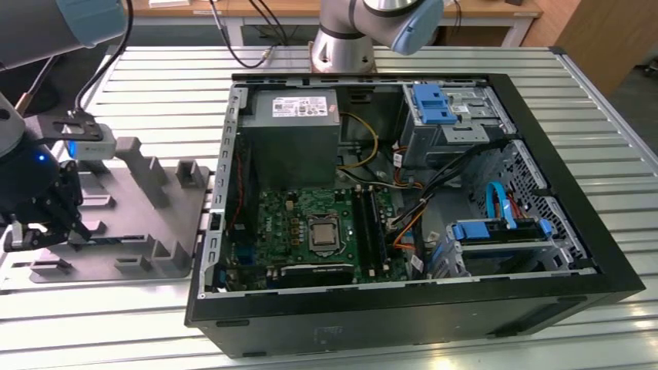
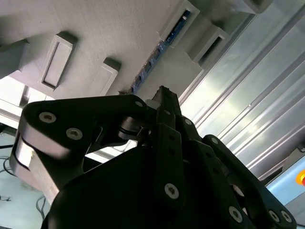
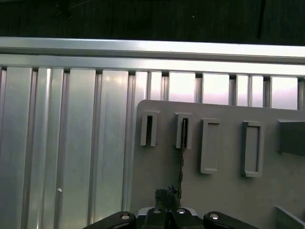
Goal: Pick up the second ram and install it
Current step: 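Pick up the second ram and move it above second insertion slot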
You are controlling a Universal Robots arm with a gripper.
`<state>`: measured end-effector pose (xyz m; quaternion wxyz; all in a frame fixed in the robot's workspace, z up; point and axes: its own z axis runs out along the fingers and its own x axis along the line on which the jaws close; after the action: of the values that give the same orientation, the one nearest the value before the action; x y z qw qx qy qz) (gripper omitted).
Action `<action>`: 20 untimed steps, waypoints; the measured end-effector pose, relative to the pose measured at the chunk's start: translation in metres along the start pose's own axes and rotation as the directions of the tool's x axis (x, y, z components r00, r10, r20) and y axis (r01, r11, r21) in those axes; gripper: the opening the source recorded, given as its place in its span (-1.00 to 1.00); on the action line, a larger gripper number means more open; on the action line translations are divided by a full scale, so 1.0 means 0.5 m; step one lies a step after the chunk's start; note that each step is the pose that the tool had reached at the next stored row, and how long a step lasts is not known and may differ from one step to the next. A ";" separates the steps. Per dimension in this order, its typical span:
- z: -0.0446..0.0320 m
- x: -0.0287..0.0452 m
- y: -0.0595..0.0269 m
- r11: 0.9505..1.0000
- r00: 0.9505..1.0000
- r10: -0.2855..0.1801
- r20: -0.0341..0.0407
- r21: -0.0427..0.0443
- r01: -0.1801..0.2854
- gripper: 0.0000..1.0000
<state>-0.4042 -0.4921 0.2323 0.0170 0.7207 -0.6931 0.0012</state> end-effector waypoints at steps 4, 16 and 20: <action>0.000 0.000 0.000 1.000 1.000 -0.025 -0.001 0.001 0.025 -0.80; 0.000 0.000 0.000 0.995 0.995 -0.101 -0.002 0.002 0.101 -0.80; 0.000 0.000 0.000 0.992 0.992 -0.126 -0.003 0.003 0.126 -0.80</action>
<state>-0.4043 -0.4921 0.2323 0.0169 0.7630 -0.6462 0.0023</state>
